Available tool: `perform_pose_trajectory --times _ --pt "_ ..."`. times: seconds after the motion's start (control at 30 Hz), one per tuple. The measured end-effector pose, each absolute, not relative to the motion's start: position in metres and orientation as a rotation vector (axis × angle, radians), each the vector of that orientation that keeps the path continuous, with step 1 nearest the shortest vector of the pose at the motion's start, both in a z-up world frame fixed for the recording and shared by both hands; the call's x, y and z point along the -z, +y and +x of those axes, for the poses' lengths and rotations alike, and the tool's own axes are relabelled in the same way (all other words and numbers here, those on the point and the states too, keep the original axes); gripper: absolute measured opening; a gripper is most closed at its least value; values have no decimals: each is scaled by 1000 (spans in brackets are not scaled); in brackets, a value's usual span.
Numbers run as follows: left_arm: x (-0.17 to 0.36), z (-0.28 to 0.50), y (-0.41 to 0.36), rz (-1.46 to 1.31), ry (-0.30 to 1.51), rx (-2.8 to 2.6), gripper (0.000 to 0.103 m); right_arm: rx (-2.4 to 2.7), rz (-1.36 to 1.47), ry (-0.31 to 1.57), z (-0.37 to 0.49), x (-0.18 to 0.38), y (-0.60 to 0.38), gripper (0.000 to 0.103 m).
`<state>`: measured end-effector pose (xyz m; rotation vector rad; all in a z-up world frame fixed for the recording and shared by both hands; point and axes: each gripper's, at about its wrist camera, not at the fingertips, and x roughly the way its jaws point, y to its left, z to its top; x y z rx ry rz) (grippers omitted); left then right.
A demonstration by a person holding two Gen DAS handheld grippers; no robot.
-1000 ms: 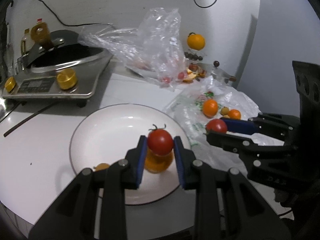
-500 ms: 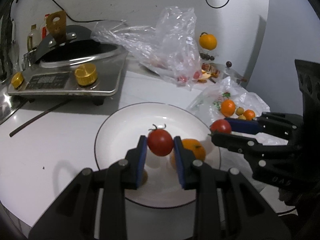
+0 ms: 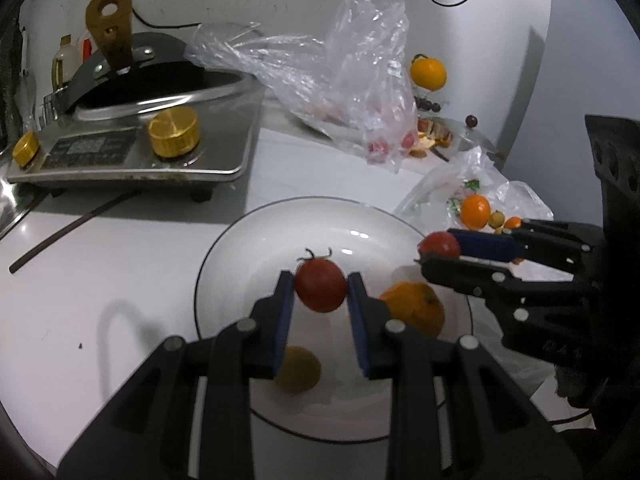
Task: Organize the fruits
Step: 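Carry both red tomatoes over the white plate and open both tools, then withdraw both open tools from the plate toward the bag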
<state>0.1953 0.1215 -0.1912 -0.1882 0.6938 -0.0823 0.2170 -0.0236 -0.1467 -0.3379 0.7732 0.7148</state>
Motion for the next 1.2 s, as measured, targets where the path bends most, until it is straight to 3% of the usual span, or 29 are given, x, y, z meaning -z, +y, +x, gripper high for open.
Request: perform_pose_trajectory --times 0.4,0.53,0.57,0.67,1.2 --pt "194 198 122 -201 711 76 32 -706 -326 789 222 152 -24 31" --pt "192 197 122 -199 705 75 35 -696 -324 788 222 151 -24 37" --pt "192 196 122 -199 704 74 37 -694 -323 787 222 151 -25 39" --pt "190 193 122 -211 698 69 56 -691 -315 785 220 148 -27 44" --pt "178 180 113 -206 675 45 56 -670 -291 747 207 134 -45 46"
